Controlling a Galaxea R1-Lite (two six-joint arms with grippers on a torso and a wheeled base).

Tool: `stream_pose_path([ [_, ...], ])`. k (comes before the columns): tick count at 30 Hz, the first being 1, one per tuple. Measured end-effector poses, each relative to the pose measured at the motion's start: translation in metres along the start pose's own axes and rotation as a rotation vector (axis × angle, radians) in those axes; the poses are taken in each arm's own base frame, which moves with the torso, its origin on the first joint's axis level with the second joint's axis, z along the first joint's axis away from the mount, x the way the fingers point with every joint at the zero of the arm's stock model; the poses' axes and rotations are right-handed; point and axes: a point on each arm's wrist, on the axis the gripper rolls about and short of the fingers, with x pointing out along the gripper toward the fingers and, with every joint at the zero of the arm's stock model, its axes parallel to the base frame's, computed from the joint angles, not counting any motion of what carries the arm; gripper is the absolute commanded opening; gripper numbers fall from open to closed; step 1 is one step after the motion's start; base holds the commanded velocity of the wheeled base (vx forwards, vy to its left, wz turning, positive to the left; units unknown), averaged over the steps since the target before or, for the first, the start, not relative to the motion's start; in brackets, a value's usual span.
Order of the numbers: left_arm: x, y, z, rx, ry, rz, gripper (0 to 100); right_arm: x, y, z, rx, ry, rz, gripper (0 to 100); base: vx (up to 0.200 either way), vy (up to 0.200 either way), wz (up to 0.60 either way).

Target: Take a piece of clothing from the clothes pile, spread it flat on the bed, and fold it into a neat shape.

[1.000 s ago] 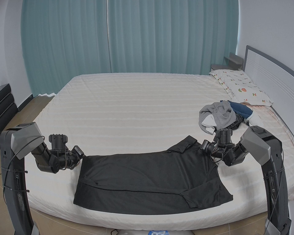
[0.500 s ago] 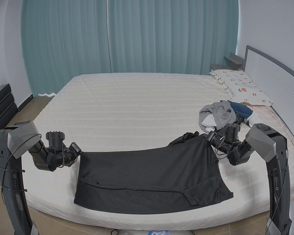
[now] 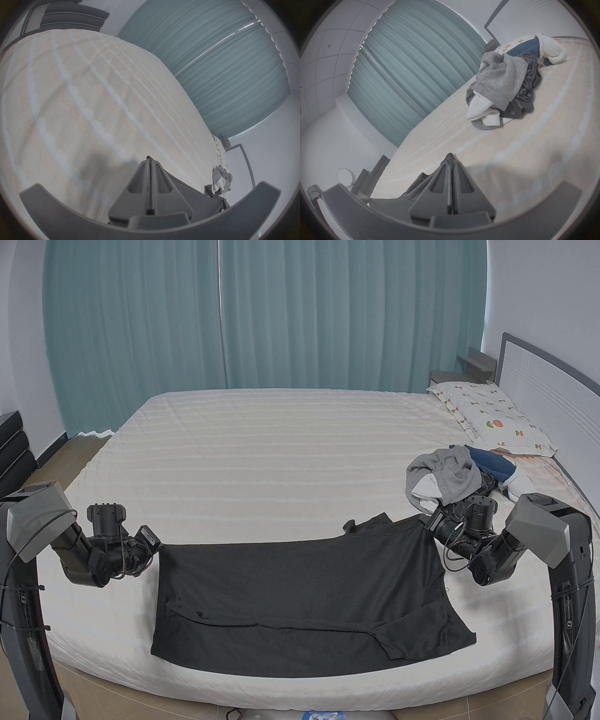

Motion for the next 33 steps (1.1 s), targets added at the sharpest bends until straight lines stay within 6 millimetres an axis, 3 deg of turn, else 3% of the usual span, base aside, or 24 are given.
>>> stream_pose_path([
  [9,-0.004,-0.002,0.0,0.005,0.0,-0.005,0,-0.017,-0.002,-0.004,0.003,0.061,0.018,0,0.0,0.0,0.0],
  [21,-0.017,-0.005,0.004,0.012,-0.014,-0.018,0,-0.048,0.001,0.007,0.007,0.116,0.05,0,0.0,0.0,0.0],
  [26,-0.023,-0.002,0.011,0.015,-0.066,-0.048,0,-0.046,0.005,0.018,-0.015,0.037,0.094,0,0.0,0.0,0.0],
  [33,-0.025,0.0,0.012,0.015,-0.097,-0.07,0,-0.035,0.0,0.014,-0.018,0.013,0.108,0,0.0,0.0,0.0],
])
